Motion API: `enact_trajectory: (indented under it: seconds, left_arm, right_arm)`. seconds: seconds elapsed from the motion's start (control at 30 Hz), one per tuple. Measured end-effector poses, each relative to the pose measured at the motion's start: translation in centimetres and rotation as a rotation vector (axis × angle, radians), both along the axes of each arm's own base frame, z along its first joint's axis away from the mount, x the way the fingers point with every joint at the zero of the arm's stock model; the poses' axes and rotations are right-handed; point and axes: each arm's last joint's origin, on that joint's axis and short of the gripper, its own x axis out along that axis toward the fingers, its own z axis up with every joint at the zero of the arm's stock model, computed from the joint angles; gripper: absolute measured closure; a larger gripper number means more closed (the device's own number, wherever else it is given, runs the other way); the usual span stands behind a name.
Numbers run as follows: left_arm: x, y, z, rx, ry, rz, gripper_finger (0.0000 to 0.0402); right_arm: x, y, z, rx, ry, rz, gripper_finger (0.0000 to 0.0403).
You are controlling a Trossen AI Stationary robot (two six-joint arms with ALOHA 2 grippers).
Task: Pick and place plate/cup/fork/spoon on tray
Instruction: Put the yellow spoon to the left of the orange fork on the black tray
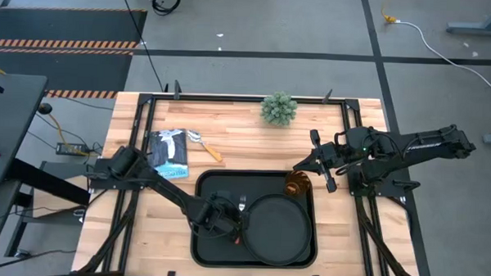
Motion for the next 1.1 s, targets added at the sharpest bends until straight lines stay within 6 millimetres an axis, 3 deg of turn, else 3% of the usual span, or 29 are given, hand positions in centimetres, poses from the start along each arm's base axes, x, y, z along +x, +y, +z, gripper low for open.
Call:
enact_trajectory:
  seconds: [0.23,0.63,0.9,1.1]
  left_arm:
    - [-0.5,1.7,2.4,0.084,0.049,-0.098,0.0259]
    - [-1.9,7.9,5.4,0.117,0.29,-0.156,0.0268]
    - [-2.3,12.8,5.7,0.139,0.447,-0.173,0.0288]
    - [-2.8,16.4,3.9,0.14,0.483,-0.116,0.0308]
  right_arm:
    - [0.0,0.0,0.0,0.006,-0.004,-0.001,0.0392]
    - [0.0,0.0,0.0,0.009,-0.005,-0.012,0.0392]
    - [0.1,0.0,0.1,0.014,-0.011,-0.015,0.0392]
    - [0.1,0.0,0.2,0.015,-0.017,-0.015,0.0392]
